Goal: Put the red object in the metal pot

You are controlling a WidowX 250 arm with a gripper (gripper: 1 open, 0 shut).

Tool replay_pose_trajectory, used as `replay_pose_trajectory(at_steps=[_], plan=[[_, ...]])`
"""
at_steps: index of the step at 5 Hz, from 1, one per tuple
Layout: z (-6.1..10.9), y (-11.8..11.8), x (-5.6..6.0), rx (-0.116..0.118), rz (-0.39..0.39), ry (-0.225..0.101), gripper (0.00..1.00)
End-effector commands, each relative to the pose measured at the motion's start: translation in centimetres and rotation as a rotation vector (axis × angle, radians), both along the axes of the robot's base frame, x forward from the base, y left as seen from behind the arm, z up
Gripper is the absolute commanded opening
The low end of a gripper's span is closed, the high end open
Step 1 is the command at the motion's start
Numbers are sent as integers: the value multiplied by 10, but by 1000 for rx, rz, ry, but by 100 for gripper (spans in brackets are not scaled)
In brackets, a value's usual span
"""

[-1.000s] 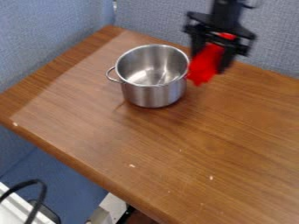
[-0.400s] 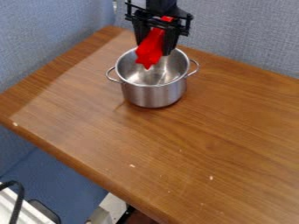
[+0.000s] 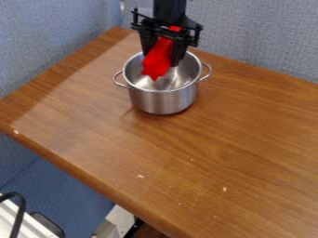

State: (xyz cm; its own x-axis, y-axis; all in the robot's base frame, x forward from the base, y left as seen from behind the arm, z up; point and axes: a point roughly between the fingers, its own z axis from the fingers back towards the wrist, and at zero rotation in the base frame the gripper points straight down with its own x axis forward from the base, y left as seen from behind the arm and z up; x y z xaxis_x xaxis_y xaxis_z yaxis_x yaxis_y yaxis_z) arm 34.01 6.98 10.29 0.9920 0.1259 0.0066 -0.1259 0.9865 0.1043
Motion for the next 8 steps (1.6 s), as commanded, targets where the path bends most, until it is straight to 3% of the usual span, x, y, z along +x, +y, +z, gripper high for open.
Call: replay_pose_trajectory(at_steps=[1,3,8], plan=[[27,4,0,33,3,-85,100],[10,4,0,51,-6,-60,100],[-16,2,1,75,-14,-33,100]])
